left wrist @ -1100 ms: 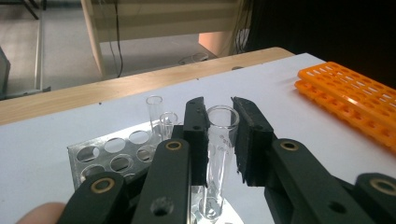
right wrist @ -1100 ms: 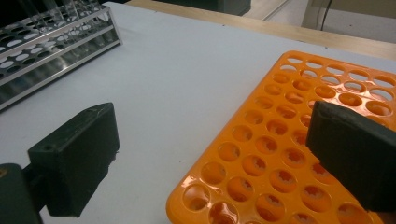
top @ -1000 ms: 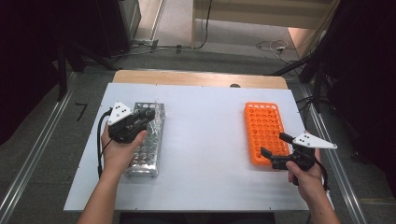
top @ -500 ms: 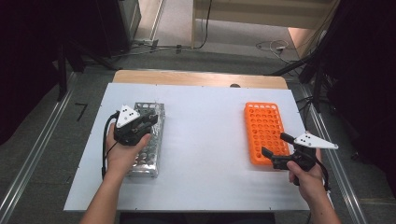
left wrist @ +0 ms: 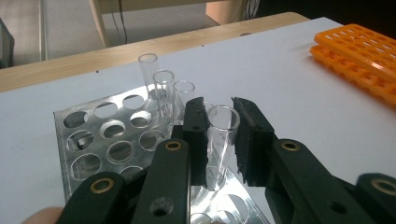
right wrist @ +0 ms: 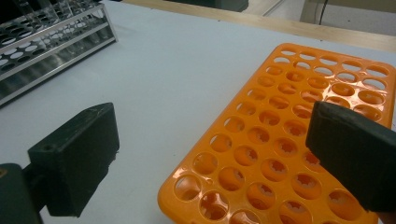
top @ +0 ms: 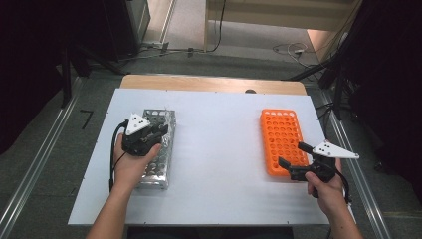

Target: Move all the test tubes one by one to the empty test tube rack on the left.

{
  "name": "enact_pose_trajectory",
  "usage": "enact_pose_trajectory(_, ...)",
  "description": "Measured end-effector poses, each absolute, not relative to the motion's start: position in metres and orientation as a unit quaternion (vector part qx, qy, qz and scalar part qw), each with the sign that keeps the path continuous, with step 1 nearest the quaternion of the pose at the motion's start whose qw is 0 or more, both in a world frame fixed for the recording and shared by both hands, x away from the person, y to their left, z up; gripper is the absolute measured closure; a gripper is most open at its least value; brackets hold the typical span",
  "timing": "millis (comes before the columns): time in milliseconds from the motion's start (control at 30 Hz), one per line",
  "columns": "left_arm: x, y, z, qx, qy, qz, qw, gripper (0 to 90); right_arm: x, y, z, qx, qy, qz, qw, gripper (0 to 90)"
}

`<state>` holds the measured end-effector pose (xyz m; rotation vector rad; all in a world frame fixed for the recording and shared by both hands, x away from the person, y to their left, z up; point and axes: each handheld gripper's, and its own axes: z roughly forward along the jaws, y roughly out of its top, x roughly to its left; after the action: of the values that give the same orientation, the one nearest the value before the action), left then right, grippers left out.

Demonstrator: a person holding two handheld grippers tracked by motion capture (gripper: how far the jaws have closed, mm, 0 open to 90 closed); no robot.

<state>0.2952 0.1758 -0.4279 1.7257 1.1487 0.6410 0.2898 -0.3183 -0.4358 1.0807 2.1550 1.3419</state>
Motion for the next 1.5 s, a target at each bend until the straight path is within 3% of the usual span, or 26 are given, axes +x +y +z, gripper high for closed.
enact_pose_trajectory(1500, 0.3043, 0.1703, -0.4328, 0.729, 0.502, 0.230, 0.405, 71.6, 0.2913, -0.3212, -0.4365, 0.389, 0.766, 0.476, 0.190, 1.3)
